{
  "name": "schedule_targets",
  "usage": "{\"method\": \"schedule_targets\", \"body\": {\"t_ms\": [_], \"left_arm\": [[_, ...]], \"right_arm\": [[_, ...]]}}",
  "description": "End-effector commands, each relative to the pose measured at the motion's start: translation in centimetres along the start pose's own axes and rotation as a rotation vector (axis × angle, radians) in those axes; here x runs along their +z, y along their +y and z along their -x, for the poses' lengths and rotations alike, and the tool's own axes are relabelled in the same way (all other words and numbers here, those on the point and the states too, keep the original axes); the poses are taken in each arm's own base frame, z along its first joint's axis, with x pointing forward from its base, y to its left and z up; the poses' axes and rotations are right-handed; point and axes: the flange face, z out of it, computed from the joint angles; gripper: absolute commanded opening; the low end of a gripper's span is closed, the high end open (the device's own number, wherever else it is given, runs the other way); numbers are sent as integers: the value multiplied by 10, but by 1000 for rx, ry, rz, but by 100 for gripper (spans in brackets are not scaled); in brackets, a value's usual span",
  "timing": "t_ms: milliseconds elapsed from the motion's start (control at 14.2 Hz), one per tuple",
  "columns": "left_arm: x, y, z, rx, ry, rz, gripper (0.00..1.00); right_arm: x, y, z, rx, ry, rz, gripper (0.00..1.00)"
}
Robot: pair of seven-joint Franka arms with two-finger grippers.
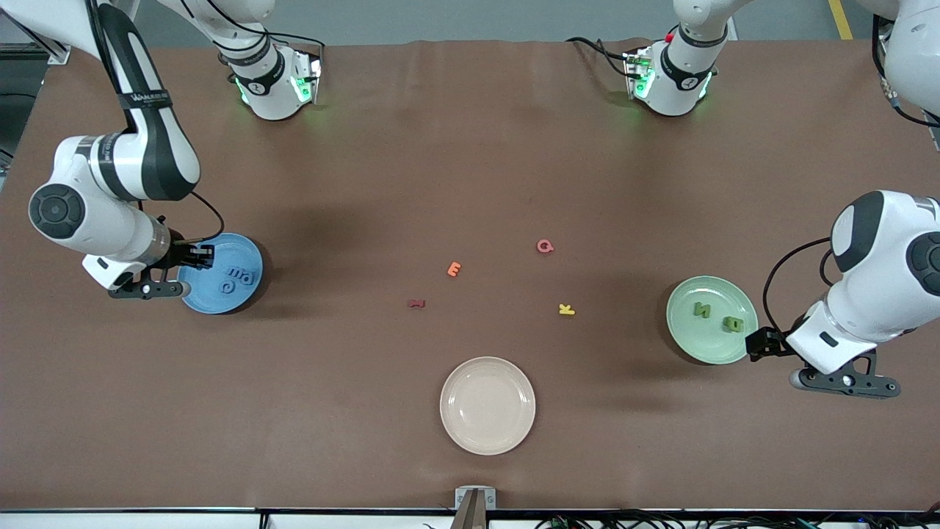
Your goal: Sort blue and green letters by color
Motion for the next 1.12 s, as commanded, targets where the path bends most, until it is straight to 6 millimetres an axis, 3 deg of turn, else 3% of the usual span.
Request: {"method": "schedule_targets", "body": {"t_ms": [0, 70, 141, 211, 351, 492, 633, 914, 1054], "left_arm": [[-23, 7, -4, -14, -44, -9, 100], [-35, 14, -2, -8, -49, -23, 100], [-46, 24, -2, 8, -49, -34, 100], [-53, 33, 0, 20, -60, -46, 100], [-67, 30, 4, 24, -64, -54, 100], [-90, 40, 11, 30, -75, -71, 100], [-107, 46, 18, 43, -99, -77, 100], [-174, 43, 42, -14, -97, -81, 100], [-197, 42, 55, -68, -111, -48, 100]], "right_arm": [[-3, 11, 13, -12, 6, -2, 53], [-4, 15, 14, -21, 2, -3, 91], [-7, 19, 15, -40, -2, -3, 100], [-9, 24, 15, -54, -5, -4, 100], [-19, 27, 12, -64, 2, -2, 100], [-38, 29, 7, -71, -10, -2, 100], [-69, 33, 3, -57, -35, -8, 100], [-133, 41, 5, -10, -88, -10, 100], [-167, 41, 13, 3, -97, -5, 100]]}}
